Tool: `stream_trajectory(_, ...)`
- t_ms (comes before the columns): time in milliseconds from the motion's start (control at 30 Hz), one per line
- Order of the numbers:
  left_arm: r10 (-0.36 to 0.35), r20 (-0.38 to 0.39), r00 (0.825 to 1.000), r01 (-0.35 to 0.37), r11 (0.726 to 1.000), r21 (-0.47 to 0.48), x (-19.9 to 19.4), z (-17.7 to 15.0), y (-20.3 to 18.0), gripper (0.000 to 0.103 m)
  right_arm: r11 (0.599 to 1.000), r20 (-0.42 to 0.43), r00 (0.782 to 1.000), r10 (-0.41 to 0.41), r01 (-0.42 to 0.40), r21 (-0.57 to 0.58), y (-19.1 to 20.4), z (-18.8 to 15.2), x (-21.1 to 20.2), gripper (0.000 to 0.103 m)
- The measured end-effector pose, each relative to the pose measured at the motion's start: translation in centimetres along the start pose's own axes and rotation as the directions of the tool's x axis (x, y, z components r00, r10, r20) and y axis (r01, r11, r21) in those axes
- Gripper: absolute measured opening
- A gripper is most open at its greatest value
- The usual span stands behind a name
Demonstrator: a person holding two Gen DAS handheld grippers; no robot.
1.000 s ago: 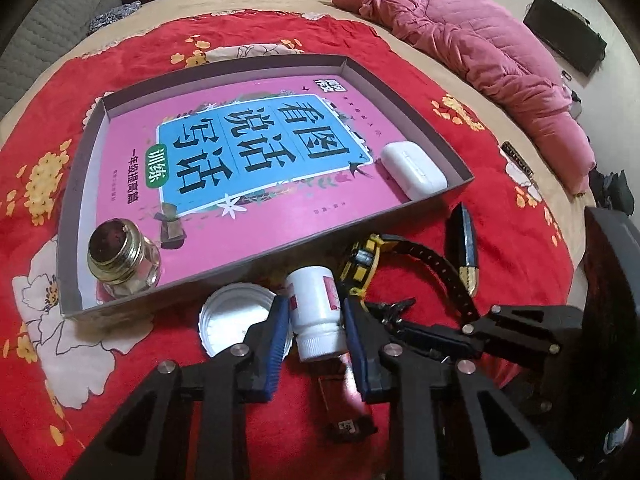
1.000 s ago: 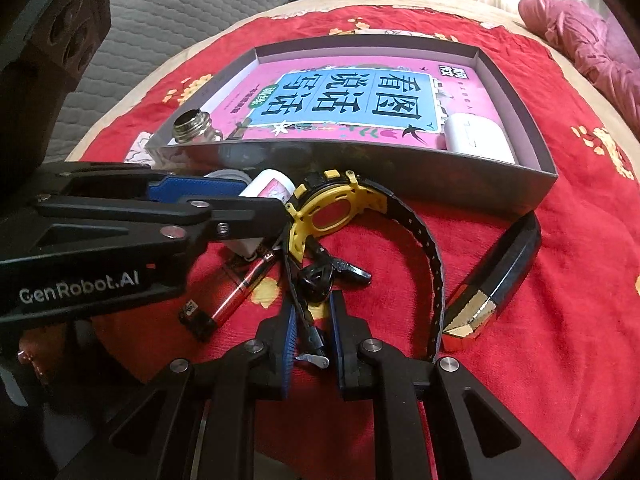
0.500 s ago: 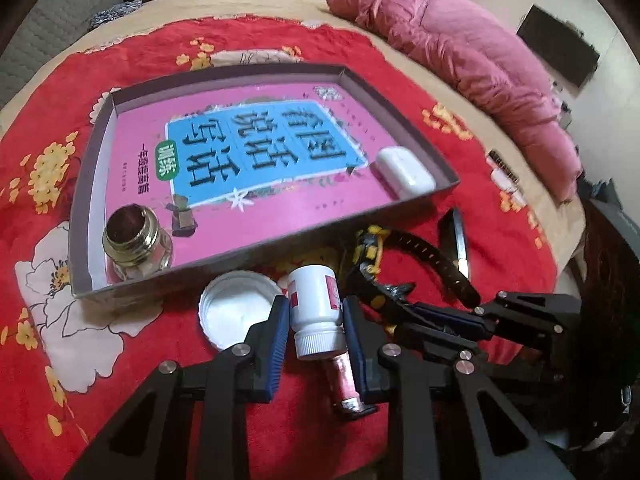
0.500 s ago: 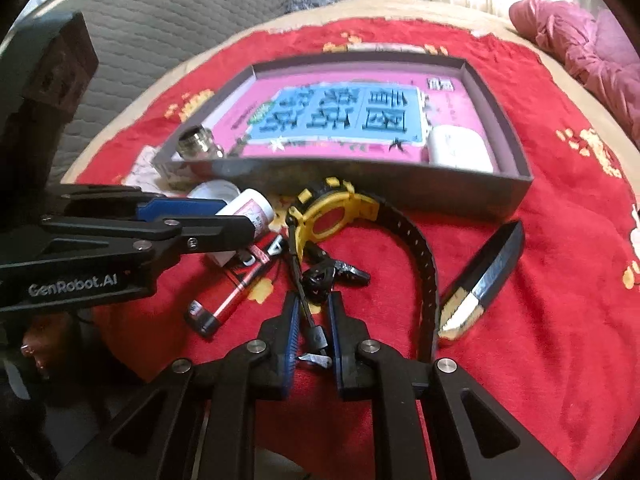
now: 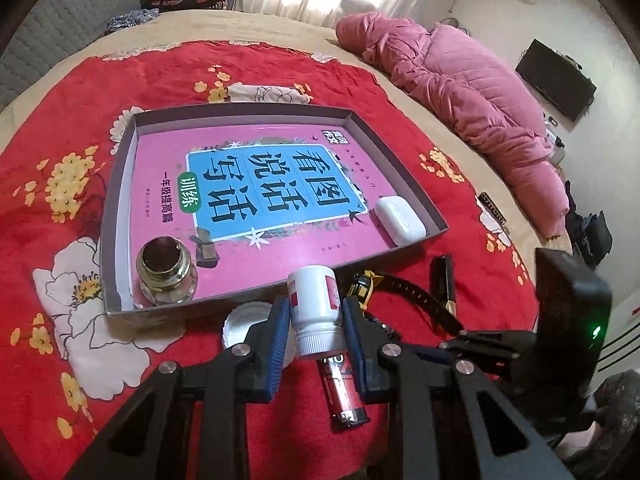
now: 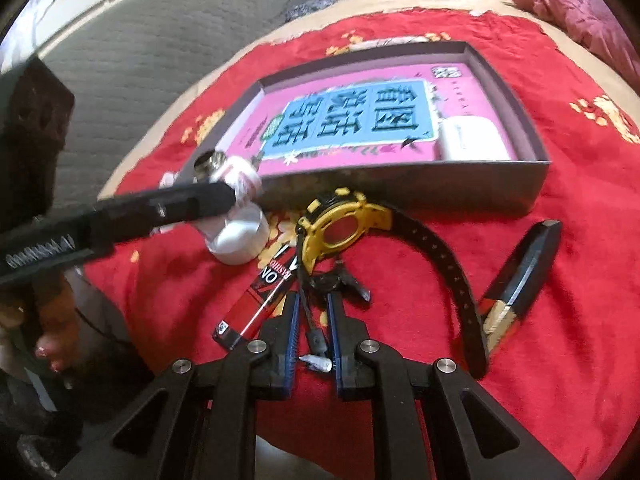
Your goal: Organize rigid objects
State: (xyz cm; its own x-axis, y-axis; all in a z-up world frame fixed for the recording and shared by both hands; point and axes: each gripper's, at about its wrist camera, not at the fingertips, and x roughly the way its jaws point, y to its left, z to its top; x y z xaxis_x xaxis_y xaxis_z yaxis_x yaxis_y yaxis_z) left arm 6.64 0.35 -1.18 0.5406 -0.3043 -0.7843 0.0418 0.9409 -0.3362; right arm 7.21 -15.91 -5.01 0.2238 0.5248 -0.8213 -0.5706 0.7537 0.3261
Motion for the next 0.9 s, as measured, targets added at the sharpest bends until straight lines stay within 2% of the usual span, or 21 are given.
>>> stream_trajectory(133, -0.01, 0.003, 1.0, 0.01, 1.0, -0.015, 0.0, 0.0, 0.5, 0.028, 0.999, -0.014, 1.0, -0.025, 0.024, -0.033, 0.9, 0.6, 1.0, 0.014)
stream_trajectory(233, -0.019, 0.005, 1.0, 0.019, 0.999, -0.026, 0.0, 0.0, 0.8, 0.028, 1.0, -0.036, 0.999, -0.023, 0.022, -0.017, 0.7, 1.3, 1.9, 0.013)
stream_trajectory(300, -0.027, 0.007, 1.0, 0.027, 0.999, -0.036, -0.1, 0.0, 1.0, 0.028, 1.0, -0.051, 0.999, 0.011, -0.01, 0.025, 0.1, 1.7, 2.6, 0.013)
stream_trajectory(367, -0.028, 0.012, 1.0, 0.029, 0.998, -0.048, -0.2, 0.0, 1.3, 0.028, 0.994, -0.04, 0.996, 0.082, -0.079, 0.082, -0.8, 2.1, 3.1, 0.013)
stream_trajectory(467, -0.045, 0.016, 0.999, 0.046, 0.996, -0.077, -0.3, 0.1, 2.0, 0.028, 0.958, 0.006, 0.976, 0.219, -0.217, 0.188, -2.6, 2.2, 3.1, 0.014)
stream_trajectory(567, -0.053, 0.025, 0.998, 0.056, 0.994, -0.097, -0.5, 0.3, 2.4, 0.028, 0.93, 0.052, 0.957, 0.284, -0.288, 0.226, -3.5, 2.0, 2.9, 0.013)
stream_trajectory(733, -0.058, 0.047, 0.997, 0.063, 0.992, -0.113, -0.9, 0.5, 2.8, 0.028, 0.91, 0.146, 0.932, 0.332, -0.357, 0.211, -3.5, 1.9, 1.0, 0.013)
stream_trajectory(900, -0.062, 0.066, 0.996, 0.069, 0.991, -0.112, -1.3, 0.6, 2.8, 0.028, 0.934, 0.215, 0.93, 0.297, -0.33, 0.138, -2.4, 2.0, -1.5, 0.013)
